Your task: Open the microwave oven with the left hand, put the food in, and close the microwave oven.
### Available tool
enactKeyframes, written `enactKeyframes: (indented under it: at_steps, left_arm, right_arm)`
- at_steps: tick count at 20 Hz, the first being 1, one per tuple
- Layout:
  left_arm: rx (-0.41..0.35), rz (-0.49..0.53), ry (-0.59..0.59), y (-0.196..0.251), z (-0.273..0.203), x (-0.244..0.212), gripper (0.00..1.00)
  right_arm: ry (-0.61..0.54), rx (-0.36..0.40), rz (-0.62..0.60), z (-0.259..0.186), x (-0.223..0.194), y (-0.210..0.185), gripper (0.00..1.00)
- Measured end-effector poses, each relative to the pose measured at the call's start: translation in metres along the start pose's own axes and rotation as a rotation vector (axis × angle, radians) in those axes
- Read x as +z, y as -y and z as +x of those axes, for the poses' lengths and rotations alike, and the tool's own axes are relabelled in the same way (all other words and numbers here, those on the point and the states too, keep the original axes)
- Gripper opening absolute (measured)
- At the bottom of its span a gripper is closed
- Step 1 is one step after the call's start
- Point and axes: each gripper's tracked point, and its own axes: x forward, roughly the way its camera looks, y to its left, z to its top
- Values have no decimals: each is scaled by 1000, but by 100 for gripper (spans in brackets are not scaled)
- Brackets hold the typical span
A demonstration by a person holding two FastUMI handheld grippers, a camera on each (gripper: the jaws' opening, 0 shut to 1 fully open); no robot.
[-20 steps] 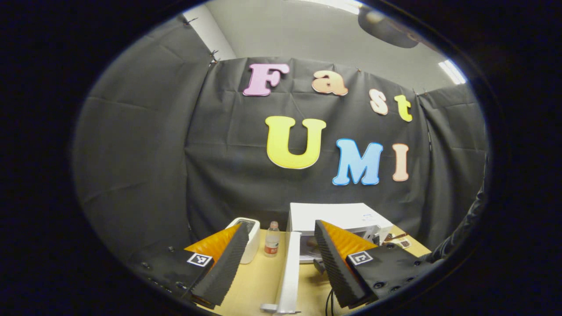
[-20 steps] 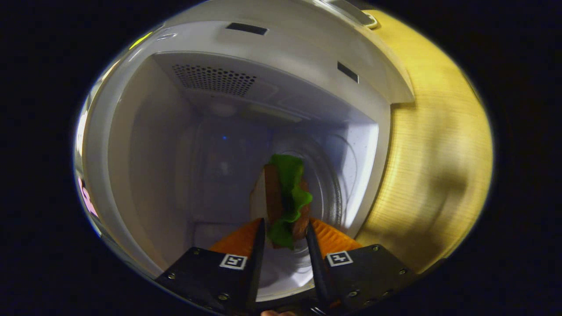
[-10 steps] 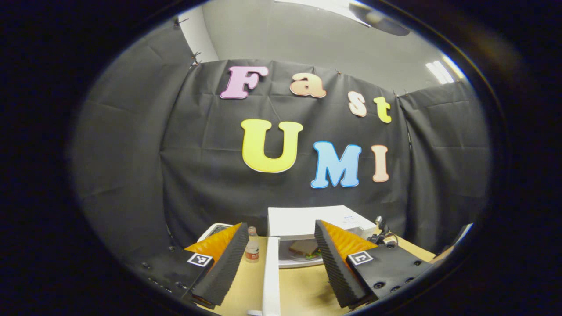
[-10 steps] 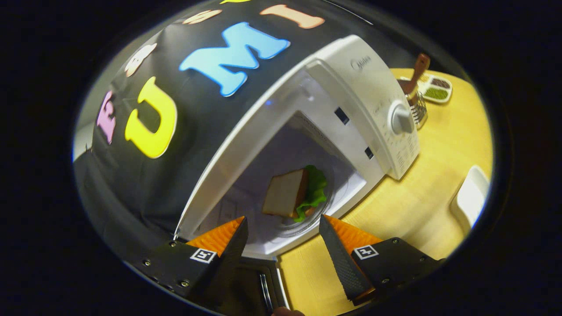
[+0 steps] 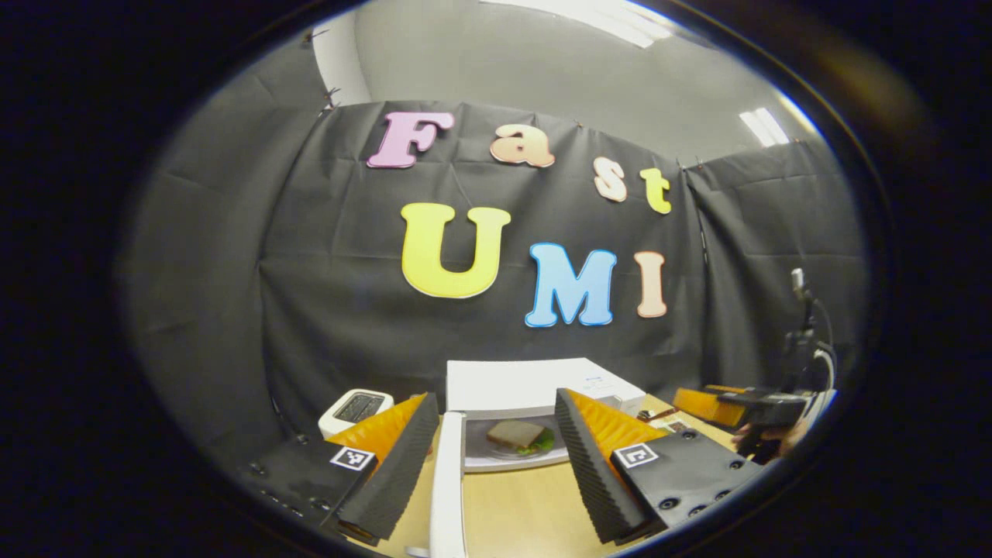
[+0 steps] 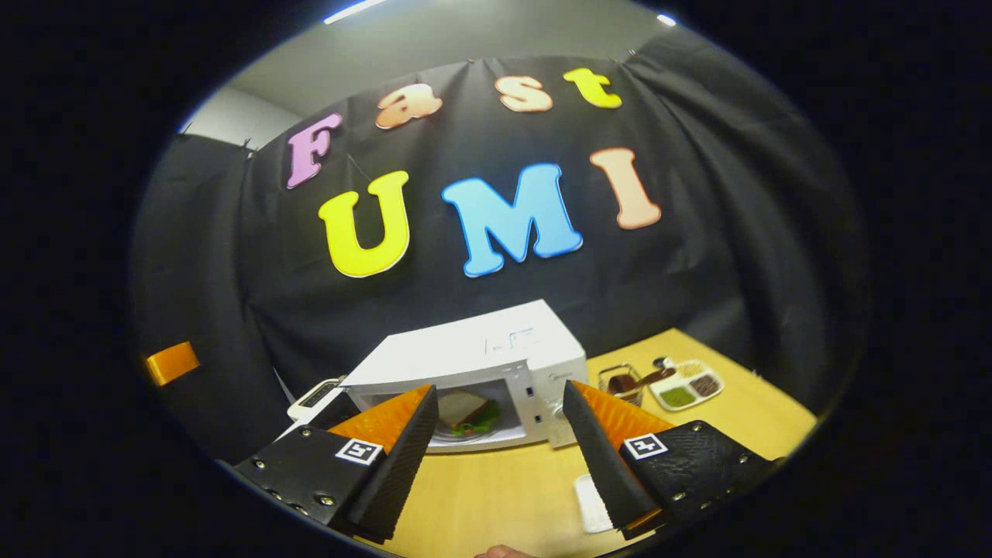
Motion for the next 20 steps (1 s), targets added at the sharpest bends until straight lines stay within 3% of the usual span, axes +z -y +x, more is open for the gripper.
enactKeyframes:
  at_steps: [6,10,14,15,20]
  left_arm:
    - [9,21,12,11,-20,4,94]
    - [18,25,9,18,-32,5,94]
    - [85,38,-32,-3,-49,-10,9]
    - [65,24,-58,-4,-56,-16,7]
    - [172,50,-220,-78,-98,-85,6]
  right_arm:
    - [111,-43,-101,-54,69,14,97]
    - [136,2,-131,-63,82,1,97]
    - [125,25,-122,-62,82,1,97]
    - [122,26,-113,-62,83,2,97]
    - [117,22,-88,-57,86,5,97]
